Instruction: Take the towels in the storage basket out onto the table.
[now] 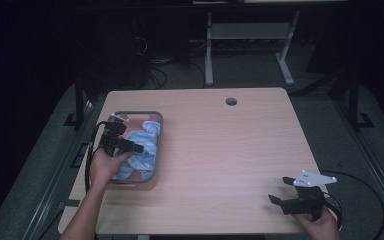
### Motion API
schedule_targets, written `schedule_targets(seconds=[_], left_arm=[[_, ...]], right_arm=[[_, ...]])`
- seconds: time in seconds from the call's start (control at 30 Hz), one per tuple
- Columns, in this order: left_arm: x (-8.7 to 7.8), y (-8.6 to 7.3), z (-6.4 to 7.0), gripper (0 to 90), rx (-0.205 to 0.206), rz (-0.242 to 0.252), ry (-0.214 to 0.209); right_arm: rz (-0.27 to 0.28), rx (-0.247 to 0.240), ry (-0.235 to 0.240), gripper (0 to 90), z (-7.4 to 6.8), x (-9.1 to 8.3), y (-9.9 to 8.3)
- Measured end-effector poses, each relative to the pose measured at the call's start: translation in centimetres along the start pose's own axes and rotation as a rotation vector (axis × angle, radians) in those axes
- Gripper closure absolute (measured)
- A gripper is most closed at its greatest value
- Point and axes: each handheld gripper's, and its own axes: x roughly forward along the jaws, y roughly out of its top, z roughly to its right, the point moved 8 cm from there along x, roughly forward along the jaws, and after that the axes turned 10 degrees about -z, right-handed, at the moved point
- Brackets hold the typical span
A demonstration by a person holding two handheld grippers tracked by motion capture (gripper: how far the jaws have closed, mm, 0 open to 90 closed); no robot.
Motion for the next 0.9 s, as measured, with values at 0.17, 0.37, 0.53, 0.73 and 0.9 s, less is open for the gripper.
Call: schedule_targets(seconds=[0.17, 0.37, 0.53, 0.73, 0.9], left_arm=[[0.2, -0.1, -0.2, 43.6, 0.001, -0.011, 0.021], [0.7, -0.3, -0.6, 57.3, 0.008, -0.046, 0.068], [1.5, -0.4, -0.5, 66.0, 0.028, -0.093, 0.095], [1.7, -0.5, -0.6, 72.3, 0.045, -0.108, 0.109], [0.8, -0.8, -0.7, 73.7, 0.032, -0.058, 0.076]], right_arm=[[0.002, 0.0, 0.001, 14.7, -0.1, 0.0, 0.0], [0.004, -0.002, 0.004, 14.8, -0.1, 0.0, 0.1], [0.005, 0.0, 0.006, 14.8, -0.2, -0.1, 0.1], [0.006, -0.003, 0.006, 14.8, -0.2, -0.1, 0.0], [0.007, 0.004, 0.004, 14.8, -0.1, -0.2, 0.0]])
